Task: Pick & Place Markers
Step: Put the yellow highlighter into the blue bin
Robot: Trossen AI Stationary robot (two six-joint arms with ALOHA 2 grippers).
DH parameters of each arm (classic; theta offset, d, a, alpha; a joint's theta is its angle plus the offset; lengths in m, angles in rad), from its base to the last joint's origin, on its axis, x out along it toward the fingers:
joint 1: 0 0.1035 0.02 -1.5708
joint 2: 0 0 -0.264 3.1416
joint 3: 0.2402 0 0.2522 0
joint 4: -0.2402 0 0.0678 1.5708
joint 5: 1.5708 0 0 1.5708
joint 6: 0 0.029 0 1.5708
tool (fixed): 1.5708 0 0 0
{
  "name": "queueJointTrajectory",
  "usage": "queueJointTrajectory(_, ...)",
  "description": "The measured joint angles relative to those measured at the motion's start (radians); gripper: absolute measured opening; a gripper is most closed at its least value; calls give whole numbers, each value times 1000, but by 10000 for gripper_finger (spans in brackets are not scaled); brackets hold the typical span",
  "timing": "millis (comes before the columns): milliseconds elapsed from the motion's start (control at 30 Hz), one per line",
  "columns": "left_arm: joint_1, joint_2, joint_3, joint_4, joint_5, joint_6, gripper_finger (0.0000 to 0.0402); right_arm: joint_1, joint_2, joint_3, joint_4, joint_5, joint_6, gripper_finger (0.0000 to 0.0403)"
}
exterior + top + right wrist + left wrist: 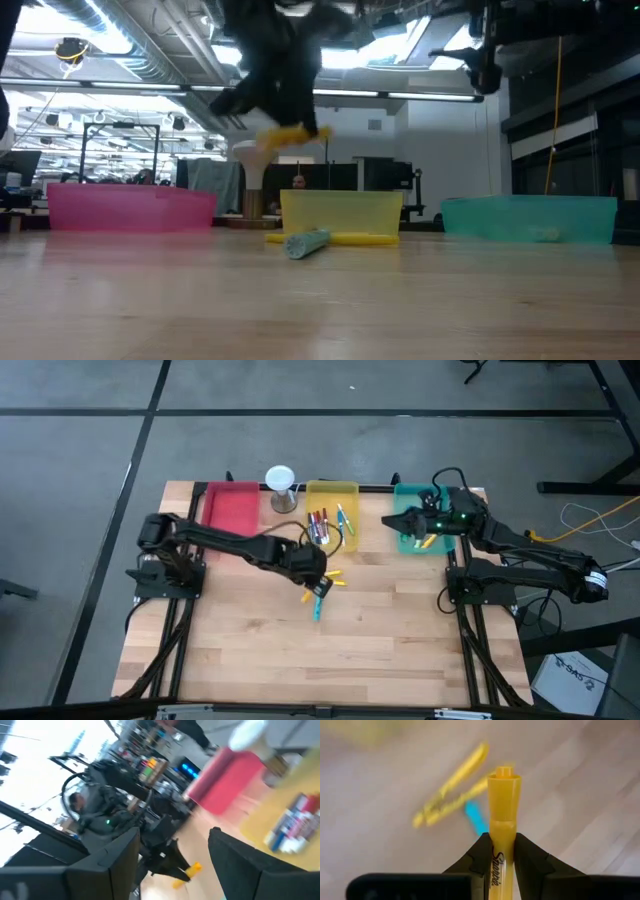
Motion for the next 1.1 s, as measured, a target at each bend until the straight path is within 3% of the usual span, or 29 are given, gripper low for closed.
queueJointTrajectory(233,16,-127,1,213,-109,170,52,6,0,0,128,-21,-17,231)
queueJointTrajectory(367,37,-165,2,365,-115,293,52,24,0,1,173,-21,-46,231)
queueJointTrajectory(667,93,-179,2,711,17,430,52,108,13,1,217,23,-106,231)
queueJointTrajectory(1100,159,-179,2,869,105,456,52,241,92,1,334,176,-270,231)
